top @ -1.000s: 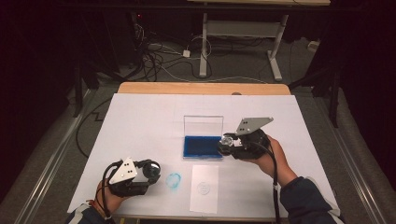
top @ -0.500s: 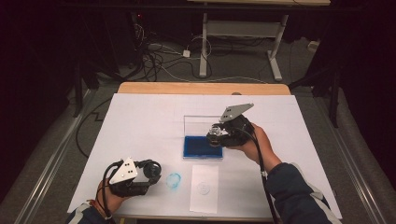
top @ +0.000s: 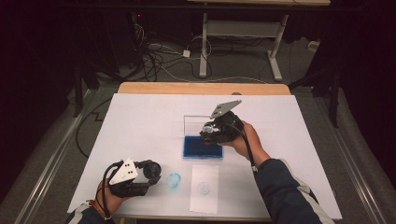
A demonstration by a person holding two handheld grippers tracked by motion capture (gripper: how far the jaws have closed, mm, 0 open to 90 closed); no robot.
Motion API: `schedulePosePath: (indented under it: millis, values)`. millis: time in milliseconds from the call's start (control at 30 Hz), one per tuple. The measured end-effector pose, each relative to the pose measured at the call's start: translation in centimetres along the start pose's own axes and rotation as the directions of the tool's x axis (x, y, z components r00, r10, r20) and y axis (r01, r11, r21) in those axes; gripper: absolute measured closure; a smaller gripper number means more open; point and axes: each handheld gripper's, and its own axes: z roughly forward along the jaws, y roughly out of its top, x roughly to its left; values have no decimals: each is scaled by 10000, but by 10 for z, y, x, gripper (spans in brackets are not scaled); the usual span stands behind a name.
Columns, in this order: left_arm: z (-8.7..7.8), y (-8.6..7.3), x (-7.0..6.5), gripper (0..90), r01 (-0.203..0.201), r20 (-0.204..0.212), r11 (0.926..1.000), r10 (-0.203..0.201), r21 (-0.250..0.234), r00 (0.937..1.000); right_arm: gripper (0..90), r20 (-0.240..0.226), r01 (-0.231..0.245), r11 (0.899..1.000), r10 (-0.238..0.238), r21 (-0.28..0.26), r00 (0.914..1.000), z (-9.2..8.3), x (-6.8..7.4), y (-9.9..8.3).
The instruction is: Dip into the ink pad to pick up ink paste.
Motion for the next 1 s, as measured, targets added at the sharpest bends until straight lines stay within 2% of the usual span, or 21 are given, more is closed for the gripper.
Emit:
schedulePosePath:
  millis: [167,467,500,600,700,800,833,1000]
  values:
    - [0,0,0,366,23,-9,10000,-23,-22,10000,570,-96,-114,9999,115,60,9999,13,1,-1]
    - [-1,0,0,366,-22,-5,10000,21,-44,10000,569,-126,-245,9976,254,644,9996,37,1,-11]
    - [0,0,-1,366,195,12,9996,-194,-195,9998,569,-93,-227,9973,234,697,9997,39,0,-13]
    - [1,0,-2,366,268,21,9993,-267,-244,9996,569,-80,-351,9961,359,815,9993,44,-3,-17]
    - [0,0,-1,366,189,23,9997,-188,-160,9998,569,-112,-412,9951,424,894,9990,48,-5,-19]
    - [1,0,-2,366,273,95,9996,-272,-102,9996,569,-210,-650,9946,669,805,9975,48,-7,-21]
    - [0,0,0,366,-49,38,10000,49,37,10000,569,-236,-709,9945,729,777,9971,48,-8,-22]
    - [1,0,-1,365,-83,71,9999,83,81,9999,571,-383,-1023,9921,1053,726,9937,47,-10,-25]
